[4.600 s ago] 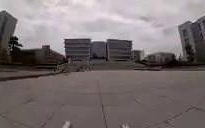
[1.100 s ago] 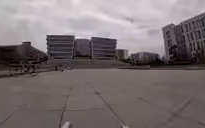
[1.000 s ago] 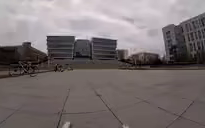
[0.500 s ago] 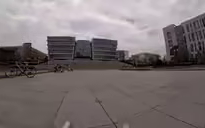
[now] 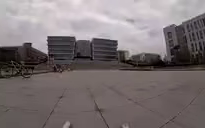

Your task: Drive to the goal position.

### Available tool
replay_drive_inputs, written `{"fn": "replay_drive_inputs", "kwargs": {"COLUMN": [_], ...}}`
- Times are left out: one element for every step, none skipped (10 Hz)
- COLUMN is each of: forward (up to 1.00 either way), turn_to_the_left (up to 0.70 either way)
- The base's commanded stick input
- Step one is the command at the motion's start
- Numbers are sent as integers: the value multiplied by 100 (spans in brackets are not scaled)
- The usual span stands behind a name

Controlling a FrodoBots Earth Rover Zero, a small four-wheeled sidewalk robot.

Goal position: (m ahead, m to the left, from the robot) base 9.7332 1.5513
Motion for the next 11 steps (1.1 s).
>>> {"fn": "replay_drive_inputs", "kwargs": {"forward": [70, 70, 70, 70, 70, 70, 70, 70, 70, 70, 70], "turn_to_the_left": [0, 0, 0, 0, 0, 0, 0, 0, 0, 0, 0]}}
